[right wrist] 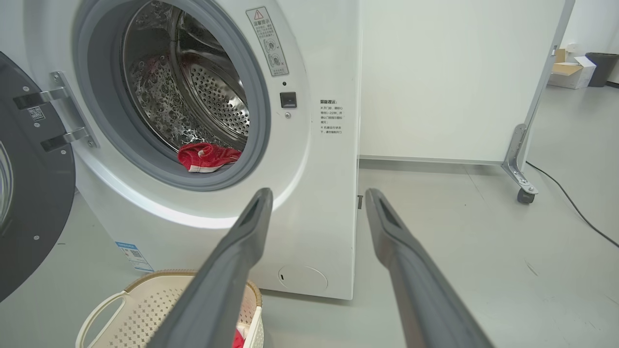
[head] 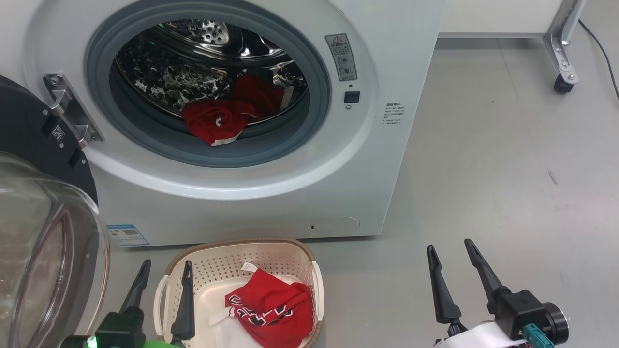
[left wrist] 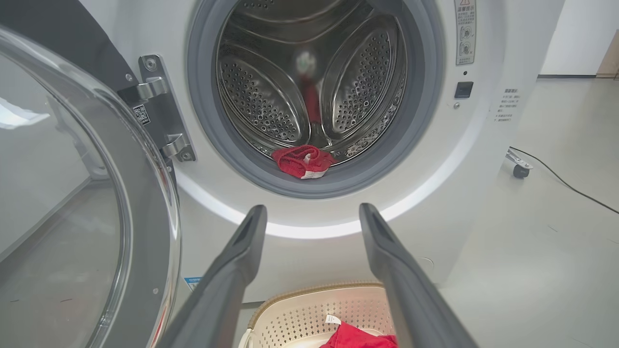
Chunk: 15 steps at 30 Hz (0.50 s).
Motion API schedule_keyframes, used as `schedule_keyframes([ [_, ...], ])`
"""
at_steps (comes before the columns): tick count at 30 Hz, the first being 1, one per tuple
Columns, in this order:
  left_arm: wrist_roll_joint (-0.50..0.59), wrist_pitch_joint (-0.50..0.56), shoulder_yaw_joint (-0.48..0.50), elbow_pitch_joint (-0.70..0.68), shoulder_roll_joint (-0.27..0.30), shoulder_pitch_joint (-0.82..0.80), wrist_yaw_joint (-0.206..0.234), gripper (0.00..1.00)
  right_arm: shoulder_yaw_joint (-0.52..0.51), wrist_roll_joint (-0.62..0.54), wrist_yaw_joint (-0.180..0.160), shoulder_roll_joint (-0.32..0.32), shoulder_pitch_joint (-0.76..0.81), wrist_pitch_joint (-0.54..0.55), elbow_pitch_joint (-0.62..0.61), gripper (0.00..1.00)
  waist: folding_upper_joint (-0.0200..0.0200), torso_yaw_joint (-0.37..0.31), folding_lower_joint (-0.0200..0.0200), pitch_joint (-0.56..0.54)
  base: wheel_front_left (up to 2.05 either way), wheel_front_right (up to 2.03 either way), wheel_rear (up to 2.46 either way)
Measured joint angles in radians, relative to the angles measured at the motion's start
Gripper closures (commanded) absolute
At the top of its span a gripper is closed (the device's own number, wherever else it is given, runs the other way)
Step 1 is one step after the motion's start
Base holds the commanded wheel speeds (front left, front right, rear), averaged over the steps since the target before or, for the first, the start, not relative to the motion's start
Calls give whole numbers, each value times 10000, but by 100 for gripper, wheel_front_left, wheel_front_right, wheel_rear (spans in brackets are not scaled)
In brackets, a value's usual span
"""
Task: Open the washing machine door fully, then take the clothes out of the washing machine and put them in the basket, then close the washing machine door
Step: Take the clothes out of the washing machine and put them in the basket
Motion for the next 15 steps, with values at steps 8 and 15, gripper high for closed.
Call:
schedule_keyframes([
  [8,10,163,-98,-293,0,56,40,0,94,0,-2,2,153,0,-31,0,0,-33,0,34,0,0,0],
  [15,35,401,-301,-420,-2,-34,40,0,244,0,0,10,152,0,-132,0,0,-79,0,321,0,0,0],
])
